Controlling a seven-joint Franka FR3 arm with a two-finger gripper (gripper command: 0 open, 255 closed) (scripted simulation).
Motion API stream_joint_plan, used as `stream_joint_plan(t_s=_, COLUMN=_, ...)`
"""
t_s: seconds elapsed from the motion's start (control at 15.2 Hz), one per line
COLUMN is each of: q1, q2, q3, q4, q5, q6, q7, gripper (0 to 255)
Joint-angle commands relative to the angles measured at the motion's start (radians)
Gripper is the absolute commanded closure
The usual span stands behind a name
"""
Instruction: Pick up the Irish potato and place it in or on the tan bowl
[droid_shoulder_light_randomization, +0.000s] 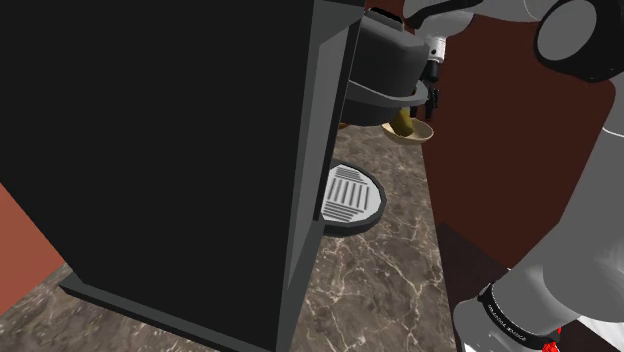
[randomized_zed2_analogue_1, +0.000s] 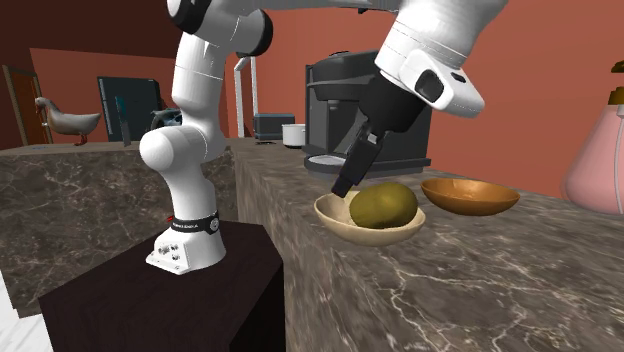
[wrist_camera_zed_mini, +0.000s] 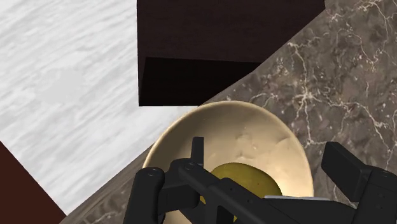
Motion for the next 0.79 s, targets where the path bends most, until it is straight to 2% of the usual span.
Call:
stream_joint_plan(t_s=0.0, q1=0.0, q2=0.0, q3=0.0, q4=-0.004, q5=-0.001, q6=0.003, q7=-0.001, gripper=0)
stream_joint_plan(t_s=0.26, q1=-0.054, q2=0.105, q3=-0.002, q4=0.246, q5=0.035, q6=-0.153, q7=-0.02, gripper=0)
stream_joint_plan(t_s=0.73, q1=-0.055, q2=0.105, q3=-0.001, q4=0.246, q5=0.035, q6=-0.153, q7=-0.02, gripper=0)
